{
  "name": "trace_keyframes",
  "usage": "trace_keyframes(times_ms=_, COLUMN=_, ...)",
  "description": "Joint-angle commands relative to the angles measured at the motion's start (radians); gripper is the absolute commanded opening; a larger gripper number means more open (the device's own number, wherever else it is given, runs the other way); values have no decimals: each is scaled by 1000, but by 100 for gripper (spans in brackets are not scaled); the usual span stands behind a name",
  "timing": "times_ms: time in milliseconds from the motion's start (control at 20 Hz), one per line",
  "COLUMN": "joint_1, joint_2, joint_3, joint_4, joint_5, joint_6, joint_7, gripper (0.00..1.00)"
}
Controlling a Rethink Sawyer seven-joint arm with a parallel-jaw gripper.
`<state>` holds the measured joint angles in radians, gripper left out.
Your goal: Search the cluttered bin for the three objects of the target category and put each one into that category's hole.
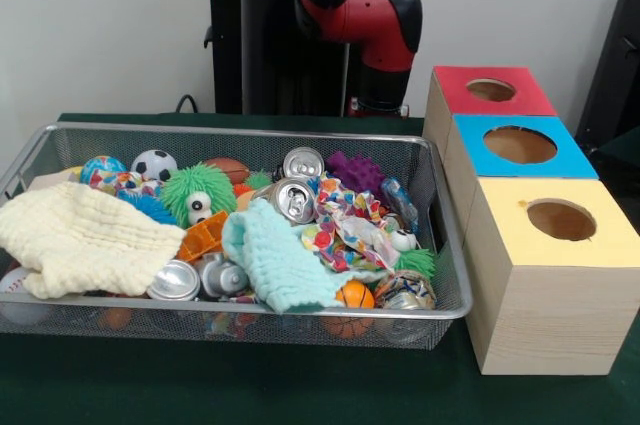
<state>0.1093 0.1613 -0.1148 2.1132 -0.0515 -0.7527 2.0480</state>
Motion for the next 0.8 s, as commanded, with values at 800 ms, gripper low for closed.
trace_keyframes(times_ms=800, joint_1=-49, joint_2=32, joint_3=80, joint_4=86, joint_5=20, joint_6=19, joint_7=258, gripper=100)
